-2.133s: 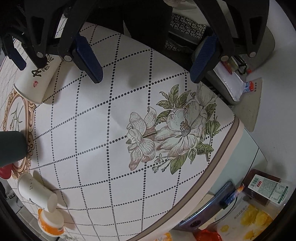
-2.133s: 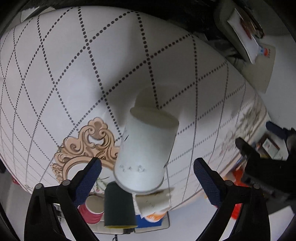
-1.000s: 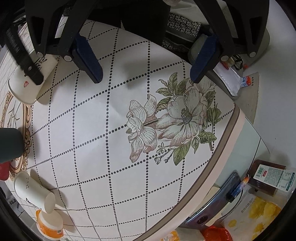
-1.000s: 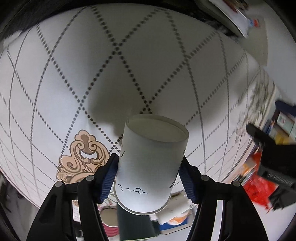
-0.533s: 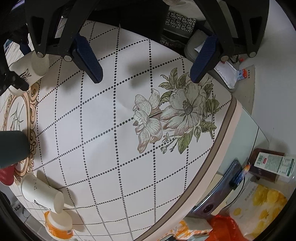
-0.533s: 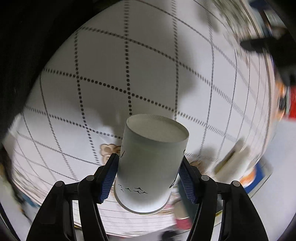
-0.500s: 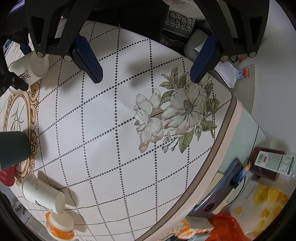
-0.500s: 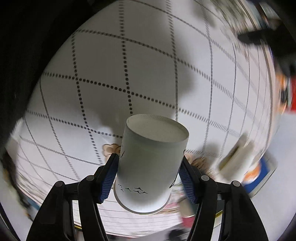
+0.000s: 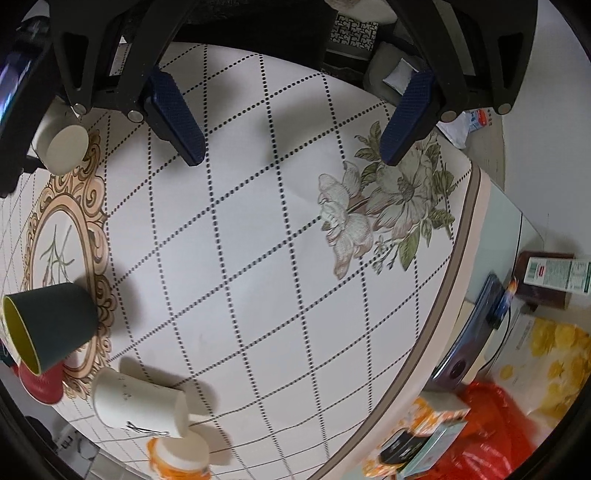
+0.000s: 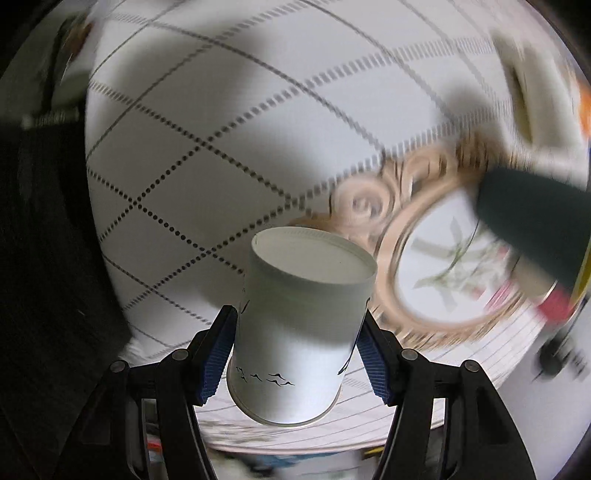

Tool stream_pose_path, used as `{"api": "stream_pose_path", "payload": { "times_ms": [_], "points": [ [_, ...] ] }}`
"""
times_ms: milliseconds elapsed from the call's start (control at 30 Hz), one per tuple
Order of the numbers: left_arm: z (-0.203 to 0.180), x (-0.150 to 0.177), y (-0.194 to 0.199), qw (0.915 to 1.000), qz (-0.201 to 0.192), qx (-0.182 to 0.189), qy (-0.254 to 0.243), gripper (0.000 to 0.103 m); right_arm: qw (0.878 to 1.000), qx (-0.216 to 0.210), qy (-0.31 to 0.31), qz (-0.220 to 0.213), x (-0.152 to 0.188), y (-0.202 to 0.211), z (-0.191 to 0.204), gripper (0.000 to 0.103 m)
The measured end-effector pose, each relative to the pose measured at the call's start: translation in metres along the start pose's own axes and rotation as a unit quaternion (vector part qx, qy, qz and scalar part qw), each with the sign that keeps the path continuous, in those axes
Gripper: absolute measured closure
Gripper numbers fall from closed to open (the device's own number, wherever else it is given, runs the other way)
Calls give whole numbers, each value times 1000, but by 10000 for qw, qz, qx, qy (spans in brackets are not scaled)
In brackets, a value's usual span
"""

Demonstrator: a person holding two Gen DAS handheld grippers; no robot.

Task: Flip cup upside down
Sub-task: 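Lower the inverted white cup onto the tablecloth with the right tool and open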

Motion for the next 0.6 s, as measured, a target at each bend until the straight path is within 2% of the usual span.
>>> {"api": "stream_pose_path", "payload": {
  "times_ms": [100, 200, 333, 500, 533, 600],
  "points": [
    [-6, -1, 3, 10000, -18, -2, -67, 6, 9965, -468, -691, 71, 5, -7, -11, 37],
    [-12, 1, 3, 9999, -10, -14, -128, 6, 9849, -974, -1421, 146, 9, -17, -25, 37],
    [-17, 4, -1, 9997, 24, -46, -220, 6, 9723, -1314, -1932, 110, 9, -27, -35, 36],
    [-19, 6, -4, 9996, 48, -55, -273, 6, 9579, -1537, -2422, 74, 4, -23, -78, 34],
    [-20, 6, -4, 9996, 46, -61, -280, 6, 9571, -1524, -2466, 32, 3, -22, -83, 30],
    [-15, 5, -5, 9995, 51, -62, -295, 6, 9558, -1495, -2531, -17, 4, -18, -96, 29]
  ]
}}
Point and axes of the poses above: each gripper's, at about its wrist camera, not at the fingertips, and y roughly against the way its jaws point, z to its left, x to its underside, the point moved 1 cm from there along -y, roughly the way its jaws point, and after that the axes turned 14 degrees about -x, right-handed, at the moved point
